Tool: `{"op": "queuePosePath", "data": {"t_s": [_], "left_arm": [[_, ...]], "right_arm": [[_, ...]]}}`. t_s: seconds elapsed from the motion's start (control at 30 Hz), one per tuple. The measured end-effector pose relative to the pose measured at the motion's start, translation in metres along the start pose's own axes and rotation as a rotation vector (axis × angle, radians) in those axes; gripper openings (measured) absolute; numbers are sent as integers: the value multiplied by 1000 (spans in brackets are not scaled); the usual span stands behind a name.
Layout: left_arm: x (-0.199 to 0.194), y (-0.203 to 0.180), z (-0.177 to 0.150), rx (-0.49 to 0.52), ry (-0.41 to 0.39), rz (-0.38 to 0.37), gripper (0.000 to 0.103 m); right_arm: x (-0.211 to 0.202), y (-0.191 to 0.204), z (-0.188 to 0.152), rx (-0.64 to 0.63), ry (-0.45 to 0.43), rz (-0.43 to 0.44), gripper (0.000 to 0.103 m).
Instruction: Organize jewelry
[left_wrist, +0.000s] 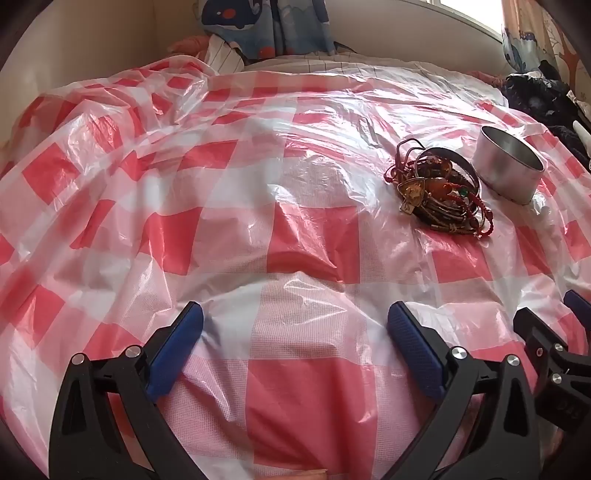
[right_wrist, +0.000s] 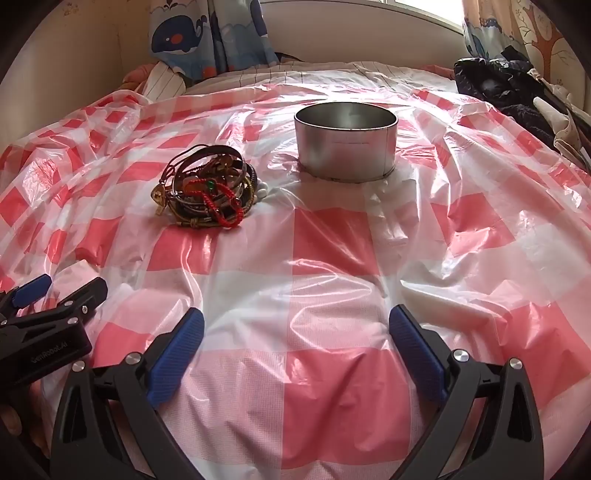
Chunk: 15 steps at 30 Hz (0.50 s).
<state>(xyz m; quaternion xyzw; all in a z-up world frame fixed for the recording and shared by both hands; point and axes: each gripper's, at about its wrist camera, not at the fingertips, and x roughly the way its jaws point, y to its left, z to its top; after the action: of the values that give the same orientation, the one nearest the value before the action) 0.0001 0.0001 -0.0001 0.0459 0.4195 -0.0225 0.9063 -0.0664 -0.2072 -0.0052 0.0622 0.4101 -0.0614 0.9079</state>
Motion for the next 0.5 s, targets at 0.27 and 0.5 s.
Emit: {"op": "queuePosePath", "data": {"t_s": [0.27,0.5], "left_arm": [[1,1,0,-10,7,-4,97],[1,0,0,-5,7,2,97]], "right_arm": [[1,-1,1,10,3,13,96],[0,4,-1,8,4,9,96]]}}
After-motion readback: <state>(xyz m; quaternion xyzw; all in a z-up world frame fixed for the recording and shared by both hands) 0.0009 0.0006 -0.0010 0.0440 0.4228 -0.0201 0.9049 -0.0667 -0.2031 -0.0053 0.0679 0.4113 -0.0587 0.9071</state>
